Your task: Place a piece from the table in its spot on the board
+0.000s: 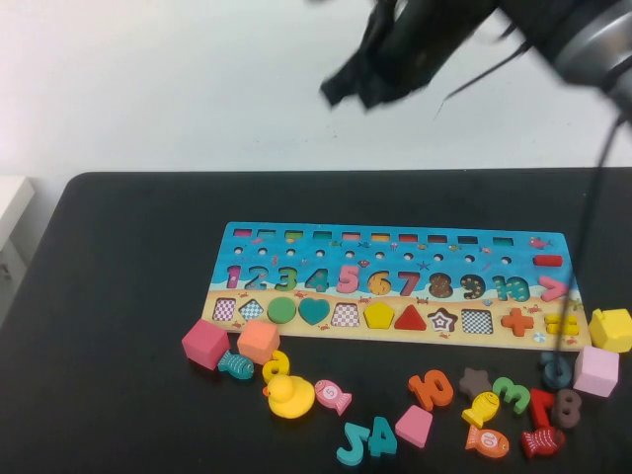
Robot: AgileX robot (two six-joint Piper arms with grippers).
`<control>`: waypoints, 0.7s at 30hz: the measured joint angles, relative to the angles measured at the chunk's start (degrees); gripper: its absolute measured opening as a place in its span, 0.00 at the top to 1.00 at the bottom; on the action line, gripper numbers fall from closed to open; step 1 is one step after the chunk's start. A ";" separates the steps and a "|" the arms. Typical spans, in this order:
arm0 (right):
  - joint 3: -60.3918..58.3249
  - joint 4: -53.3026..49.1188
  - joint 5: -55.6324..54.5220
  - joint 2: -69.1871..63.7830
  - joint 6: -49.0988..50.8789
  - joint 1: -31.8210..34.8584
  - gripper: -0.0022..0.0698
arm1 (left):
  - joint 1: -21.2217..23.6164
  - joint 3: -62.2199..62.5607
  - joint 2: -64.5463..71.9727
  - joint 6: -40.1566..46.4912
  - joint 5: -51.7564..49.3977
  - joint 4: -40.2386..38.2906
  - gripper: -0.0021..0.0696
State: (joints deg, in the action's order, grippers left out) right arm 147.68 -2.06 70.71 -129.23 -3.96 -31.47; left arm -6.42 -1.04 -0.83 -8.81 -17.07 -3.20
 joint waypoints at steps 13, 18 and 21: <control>0.62 14.31 0.00 22.97 -1.02 1.35 0.94 | 0.00 0.00 0.00 0.00 0.00 0.00 0.97; 0.88 25.71 0.00 26.59 -7.75 1.35 0.94 | 0.00 0.00 0.00 0.00 0.00 0.00 0.97; 0.88 24.91 0.00 28.12 -15.62 1.35 0.94 | 0.00 0.00 0.00 0.00 0.00 0.00 0.97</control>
State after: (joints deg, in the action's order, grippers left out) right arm 148.56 22.85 70.71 -101.11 -19.59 -30.12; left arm -6.42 -1.04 -0.83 -8.81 -17.07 -3.20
